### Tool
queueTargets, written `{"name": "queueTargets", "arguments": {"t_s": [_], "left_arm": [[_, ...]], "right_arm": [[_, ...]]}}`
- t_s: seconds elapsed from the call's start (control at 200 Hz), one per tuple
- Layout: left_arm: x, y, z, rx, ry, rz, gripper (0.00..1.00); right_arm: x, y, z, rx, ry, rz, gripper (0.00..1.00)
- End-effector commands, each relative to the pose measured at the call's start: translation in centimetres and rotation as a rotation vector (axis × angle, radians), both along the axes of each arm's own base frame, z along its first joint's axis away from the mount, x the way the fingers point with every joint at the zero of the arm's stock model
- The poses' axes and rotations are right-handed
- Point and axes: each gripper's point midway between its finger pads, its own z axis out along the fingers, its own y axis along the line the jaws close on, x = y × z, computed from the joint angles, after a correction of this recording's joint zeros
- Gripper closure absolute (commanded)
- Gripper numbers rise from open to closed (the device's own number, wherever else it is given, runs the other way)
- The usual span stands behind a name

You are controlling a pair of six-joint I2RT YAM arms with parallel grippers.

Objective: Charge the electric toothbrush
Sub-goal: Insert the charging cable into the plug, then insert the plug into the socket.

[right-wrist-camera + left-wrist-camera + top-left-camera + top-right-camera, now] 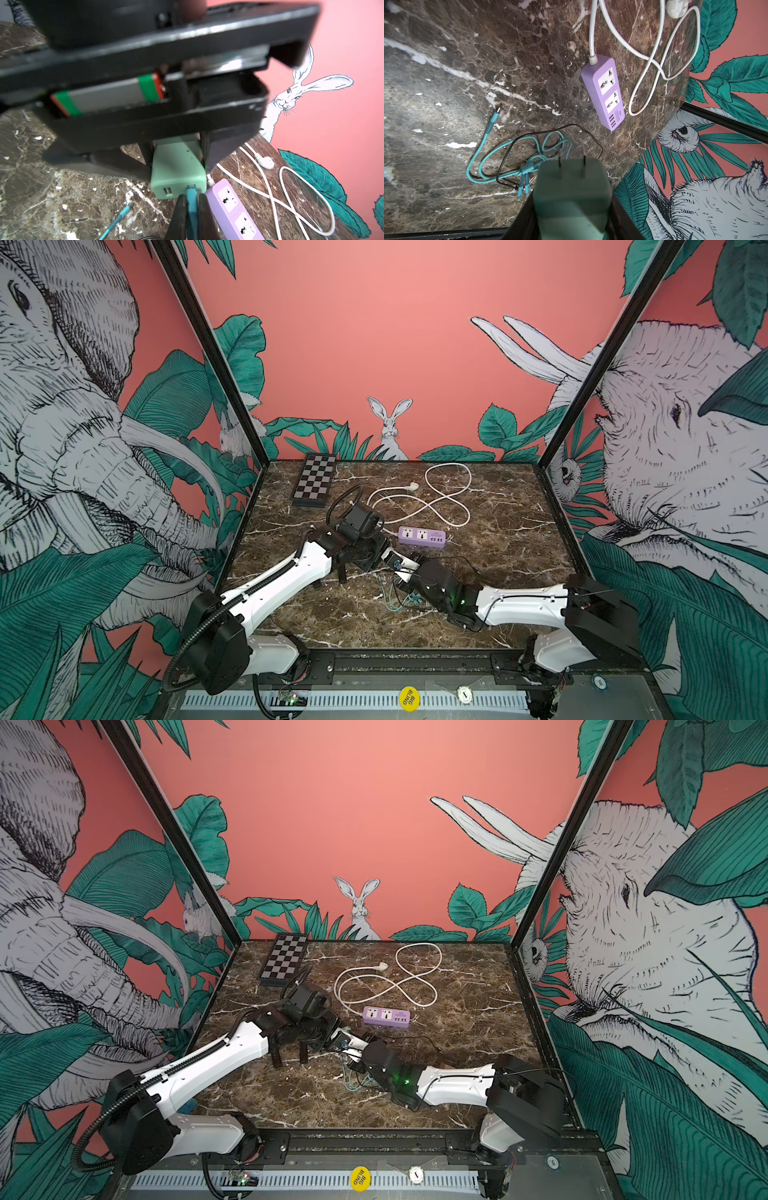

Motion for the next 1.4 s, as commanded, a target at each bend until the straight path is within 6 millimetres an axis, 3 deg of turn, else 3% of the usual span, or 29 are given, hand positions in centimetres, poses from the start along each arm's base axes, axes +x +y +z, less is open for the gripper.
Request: {"name": "queueTargets", "arguments": {"t_s": [0.0, 0.145, 0.395, 0.595, 0.68, 0.775, 0.875, 0.98, 1.075, 1.18, 1.235, 1.395], "left_arm": [[-2.8, -2.5, 3.1, -0.153, 0.010, -0.111, 1.00], [-2.6, -1.8, 2.9, -0.136, 0.011, -0.089, 1.00], [-1.9, -0.4, 2.9, -0.115, 0.007, -0.044, 1.00], [-1.0, 0.7, 2.4, -0.108, 0.011, -0.013, 1.00], [-0.6, 1.1, 2.0, -0.096, 0.012, -0.008, 1.00], [-0.2, 1.4, 1.6, -0.111, 0.012, 0.000, 1.00], [0.5, 0.8, 1.6, -0.175, -0.020, -0.002, 1.00], [0.9, -0.2, 1.8, -0.244, -0.038, -0.025, 1.00], [1.2, -0.7, 2.5, -0.273, -0.076, -0.050, 1.00], [1.6, -1.1, 3.1, -0.322, -0.116, -0.048, 1.00], [1.7, -1.0, 3.1, -0.337, -0.127, -0.039, 1.00], [1.9, -1.1, 2.8, -0.352, -0.130, -0.052, 1.00]], "right_arm": [[-0.2, 0.1, 1.5, 0.071, -0.001, 0.031, 1.00], [-1.2, -0.1, 2.4, 0.098, 0.011, 0.068, 0.92], [-2.6, -1.3, 3.3, 0.098, 0.014, 0.082, 0.60], [-3.6, -3.0, 4.9, 0.127, 0.042, 0.071, 0.45], [-3.4, -4.2, 6.4, 0.174, 0.088, 0.013, 0.33], [-3.1, -5.4, 8.8, 0.249, 0.210, -0.080, 0.29], [-2.1, -7.3, 11.3, 0.385, 0.344, -0.238, 0.14], [-2.2, -7.0, 13.1, 0.460, 0.476, -0.236, 0.11], [-1.9, -6.2, 13.4, 0.542, 0.667, -0.223, 0.08], [-0.9, -5.4, 12.6, 0.629, 0.884, -0.199, 0.06], [-0.6, -4.9, 12.2, 0.669, 0.959, -0.162, 0.09], [-0.1, -4.9, 10.1, 0.587, 0.942, -0.178, 0.11]]}}
